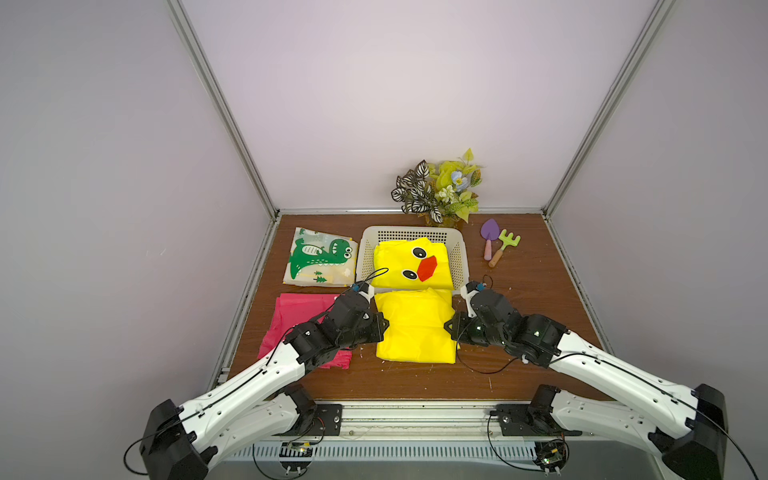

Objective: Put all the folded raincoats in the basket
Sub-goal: Pick up the raincoat from the center of the board, then place the raincoat in the basket.

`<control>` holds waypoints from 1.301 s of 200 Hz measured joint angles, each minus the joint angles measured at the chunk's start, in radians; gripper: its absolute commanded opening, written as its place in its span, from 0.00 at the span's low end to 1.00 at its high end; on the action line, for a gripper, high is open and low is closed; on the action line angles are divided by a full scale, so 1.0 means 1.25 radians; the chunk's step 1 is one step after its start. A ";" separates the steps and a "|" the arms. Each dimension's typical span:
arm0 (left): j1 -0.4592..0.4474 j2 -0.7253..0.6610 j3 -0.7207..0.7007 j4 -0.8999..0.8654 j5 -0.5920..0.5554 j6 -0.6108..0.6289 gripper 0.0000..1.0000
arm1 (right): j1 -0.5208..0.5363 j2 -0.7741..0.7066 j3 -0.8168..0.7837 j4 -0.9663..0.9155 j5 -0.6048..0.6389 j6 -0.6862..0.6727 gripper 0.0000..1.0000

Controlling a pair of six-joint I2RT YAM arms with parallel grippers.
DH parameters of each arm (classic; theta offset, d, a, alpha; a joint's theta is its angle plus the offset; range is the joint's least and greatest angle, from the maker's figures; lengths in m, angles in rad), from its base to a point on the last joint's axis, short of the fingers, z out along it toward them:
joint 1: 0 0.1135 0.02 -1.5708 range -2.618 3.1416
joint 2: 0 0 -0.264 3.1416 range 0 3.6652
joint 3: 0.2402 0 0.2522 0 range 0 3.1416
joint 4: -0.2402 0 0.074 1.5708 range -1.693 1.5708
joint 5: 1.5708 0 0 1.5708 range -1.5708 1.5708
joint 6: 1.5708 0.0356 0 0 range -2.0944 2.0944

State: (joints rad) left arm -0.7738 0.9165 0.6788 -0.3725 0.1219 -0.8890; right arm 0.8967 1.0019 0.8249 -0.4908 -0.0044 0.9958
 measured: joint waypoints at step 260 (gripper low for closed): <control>0.087 0.266 0.348 -0.047 -0.077 0.109 0.00 | -0.222 0.288 0.286 0.016 -0.100 -0.116 0.00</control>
State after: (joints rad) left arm -0.6655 1.2488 1.1137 -0.4316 0.0257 -0.7532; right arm 0.6193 1.3617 1.1824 -0.4713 -0.1295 0.8509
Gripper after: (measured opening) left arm 0.048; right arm 0.080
